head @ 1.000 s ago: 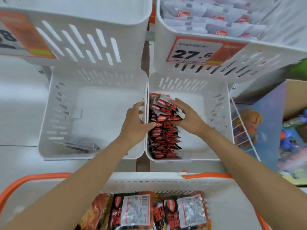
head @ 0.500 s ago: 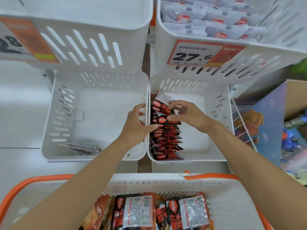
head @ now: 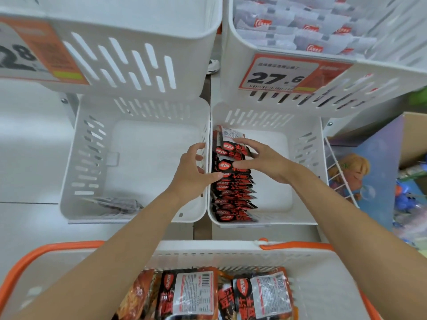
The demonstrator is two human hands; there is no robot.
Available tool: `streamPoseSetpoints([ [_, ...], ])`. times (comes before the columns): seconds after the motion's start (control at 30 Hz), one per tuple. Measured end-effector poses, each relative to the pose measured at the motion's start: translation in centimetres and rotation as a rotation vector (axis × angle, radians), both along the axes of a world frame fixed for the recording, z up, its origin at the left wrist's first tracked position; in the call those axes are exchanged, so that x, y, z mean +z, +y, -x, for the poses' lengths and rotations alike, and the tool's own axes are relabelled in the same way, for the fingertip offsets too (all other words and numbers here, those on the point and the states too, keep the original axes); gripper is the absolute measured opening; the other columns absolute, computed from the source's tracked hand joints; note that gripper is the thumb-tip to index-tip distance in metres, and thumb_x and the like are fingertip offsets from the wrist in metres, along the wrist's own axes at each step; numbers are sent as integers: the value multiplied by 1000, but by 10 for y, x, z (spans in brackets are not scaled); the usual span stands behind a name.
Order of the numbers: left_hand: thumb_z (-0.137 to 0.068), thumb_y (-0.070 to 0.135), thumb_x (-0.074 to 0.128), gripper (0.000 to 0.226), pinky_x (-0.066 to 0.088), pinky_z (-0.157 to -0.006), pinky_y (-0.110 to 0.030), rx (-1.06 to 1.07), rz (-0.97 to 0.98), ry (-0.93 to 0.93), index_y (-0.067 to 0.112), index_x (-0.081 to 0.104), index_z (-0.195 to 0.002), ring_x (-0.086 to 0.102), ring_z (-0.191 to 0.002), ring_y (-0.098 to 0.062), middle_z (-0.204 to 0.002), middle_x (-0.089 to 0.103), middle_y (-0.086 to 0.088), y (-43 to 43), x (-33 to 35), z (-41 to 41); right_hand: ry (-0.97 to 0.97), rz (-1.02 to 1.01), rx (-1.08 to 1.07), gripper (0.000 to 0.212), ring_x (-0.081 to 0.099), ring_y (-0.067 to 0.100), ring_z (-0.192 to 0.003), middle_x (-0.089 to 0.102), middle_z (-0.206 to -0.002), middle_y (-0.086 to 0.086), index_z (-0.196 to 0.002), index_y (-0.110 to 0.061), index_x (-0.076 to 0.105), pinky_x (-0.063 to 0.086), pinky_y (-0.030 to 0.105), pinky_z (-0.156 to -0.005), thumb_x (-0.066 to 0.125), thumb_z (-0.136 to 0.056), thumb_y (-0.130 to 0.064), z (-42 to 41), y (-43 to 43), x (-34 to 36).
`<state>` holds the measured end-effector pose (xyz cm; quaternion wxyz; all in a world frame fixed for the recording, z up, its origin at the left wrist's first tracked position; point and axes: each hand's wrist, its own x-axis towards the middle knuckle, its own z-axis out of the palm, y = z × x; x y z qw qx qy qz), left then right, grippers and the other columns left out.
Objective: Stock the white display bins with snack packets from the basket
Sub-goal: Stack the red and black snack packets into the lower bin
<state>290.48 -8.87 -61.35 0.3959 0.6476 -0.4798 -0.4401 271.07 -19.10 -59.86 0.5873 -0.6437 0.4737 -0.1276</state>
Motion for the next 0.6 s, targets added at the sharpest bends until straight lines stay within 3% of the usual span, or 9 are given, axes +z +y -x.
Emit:
streamPoseSetpoints([
  [0.1, -80, 25, 78, 77, 39, -58, -9, 0, -5, -1, 30, 32, -142, 50, -77, -5, -131, 42, -3, 0, 1, -1, 46, 133, 35, 66, 35, 7, -130, 40, -146, -14, -137, -33, 51, 32, 29, -108, 80, -79, -17, 2, 1, -5],
  [0.2, -80, 26, 78, 77, 38, -60, -10, 0, -2, -1, 29, 32, -142, 50, -77, -5, -131, 42, -3, 0, 1, 0, 132, 324, 77, 65, 43, 14, -132, 46, -143, -11, -133, -30, 53, 34, 40, -113, 83, -76, -26, -6, -3, -11],
  [0.33, -80, 25, 77, 77, 38, -59, -8, -7, -6, -4, 29, 32, -143, 50, -77, -4, -131, 42, -3, 0, 1, 0, 229, 229, 200, 84, 30, 7, -139, 33, -153, -15, -143, -40, 41, 26, 34, -116, 83, -70, -46, -2, -11, -7],
  [0.4, -81, 25, 77, 77, 38, -59, -8, -7, -6, -1, 29, 32, -142, 49, -77, -4, -131, 41, -3, 0, 1, -1, 271, 317, 204, 79, 35, 5, -135, 37, -148, -18, -144, -36, 40, 27, 30, -114, 80, -77, -41, -3, -11, -7],
  [0.47, -81, 25, 77, 76, 40, -56, -7, -8, -7, 4, 29, 32, -142, 49, -77, -4, -131, 41, -3, -1, 1, -1, 252, 417, 116, 66, 51, 5, -118, 52, -132, -15, -141, -31, 43, 39, 27, -106, 76, -83, -31, -10, -7, -9],
  [0.53, -81, 25, 77, 75, 41, -52, -4, -7, -10, 12, 29, 32, -142, 49, -76, -4, -130, 41, -3, -1, 1, 0, 182, 367, 41, 59, 61, 7, -105, 62, -121, -9, -135, -29, 46, 49, 28, -96, 76, -84, -24, -14, -5, -15],
  [0.6, -81, 25, 77, 75, 42, -50, -4, -11, -12, 14, 30, 32, -141, 50, -75, -5, -130, 41, -3, -1, 1, -1, 49, 183, -48, 57, 64, 8, -105, 65, -120, -5, -132, -29, 51, 51, 27, -94, 78, -82, -27, -15, -4, -15],
])
